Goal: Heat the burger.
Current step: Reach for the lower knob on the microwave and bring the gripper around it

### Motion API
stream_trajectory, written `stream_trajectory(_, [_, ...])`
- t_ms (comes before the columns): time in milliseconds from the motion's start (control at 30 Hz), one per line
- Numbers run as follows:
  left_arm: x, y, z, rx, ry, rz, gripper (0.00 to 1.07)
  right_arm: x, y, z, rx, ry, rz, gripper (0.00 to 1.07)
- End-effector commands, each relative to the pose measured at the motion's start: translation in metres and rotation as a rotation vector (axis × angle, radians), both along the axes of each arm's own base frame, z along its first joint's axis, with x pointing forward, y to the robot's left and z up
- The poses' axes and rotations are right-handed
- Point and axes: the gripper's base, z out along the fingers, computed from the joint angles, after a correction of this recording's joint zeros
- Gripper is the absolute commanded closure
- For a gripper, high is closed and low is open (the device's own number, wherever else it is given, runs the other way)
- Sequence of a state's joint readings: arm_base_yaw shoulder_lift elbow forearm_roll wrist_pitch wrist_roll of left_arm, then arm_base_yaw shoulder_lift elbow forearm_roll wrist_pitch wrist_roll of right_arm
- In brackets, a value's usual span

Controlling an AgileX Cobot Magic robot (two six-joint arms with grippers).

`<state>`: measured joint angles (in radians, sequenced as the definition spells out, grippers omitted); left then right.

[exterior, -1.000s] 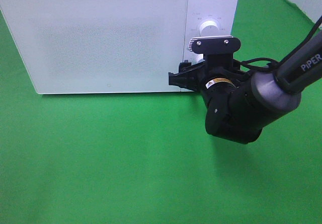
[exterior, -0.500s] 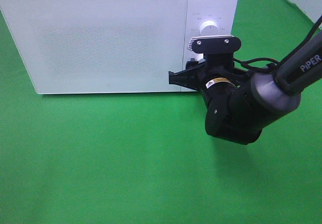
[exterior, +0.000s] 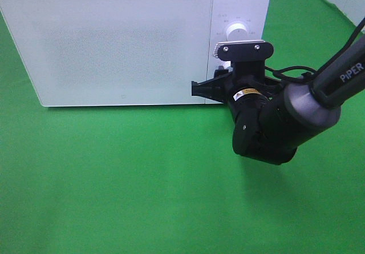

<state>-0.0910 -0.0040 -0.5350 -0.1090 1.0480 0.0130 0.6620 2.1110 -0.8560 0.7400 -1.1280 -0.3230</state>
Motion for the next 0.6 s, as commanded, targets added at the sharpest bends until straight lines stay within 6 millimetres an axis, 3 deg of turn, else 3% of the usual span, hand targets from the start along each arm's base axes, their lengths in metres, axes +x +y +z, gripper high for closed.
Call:
stream_trajectory(33, [-0.002,0.000,0.000,-0.002,-0.025,-0.001,0.09,0.008,0.002,0.022,-0.038,-0.195,0.049,1.04])
stream_trajectory(200, [-0.002,0.000,0.000,-0.002,-0.025,-0.001,0.09,0.008,0.006,0.025,-0.012,-0.222,0.092,1.04])
stream_trajectory(367, [-0.002,0.000,0.000,-0.002,-0.025,-0.001,0.09,0.008,0.008,0.025,0.224,-0.208,0.079,1.04])
stream_trajectory(467, [-0.002,0.000,0.000,-0.002,-0.025,-0.001,0.09,0.007,0.010,0.024,0.470,-0.162,0.068,1.04])
stream_trajectory(500, [-0.002,0.000,0.000,-0.002,-0.025,-0.001,0.09,0.007,0.010,0.024,0.470,-0.162,0.068,1.04])
stream_trajectory(567, [-0.002,0.000,0.000,-0.002,-0.025,-0.001,0.09,0.006,0.014,0.024,0.677,-0.129,0.091,1.04])
stream_trajectory(600, [-0.002,0.000,0.000,-0.002,-0.025,-0.001,0.09,0.006,0.014,0.024,0.677,-0.129,0.091,1.04])
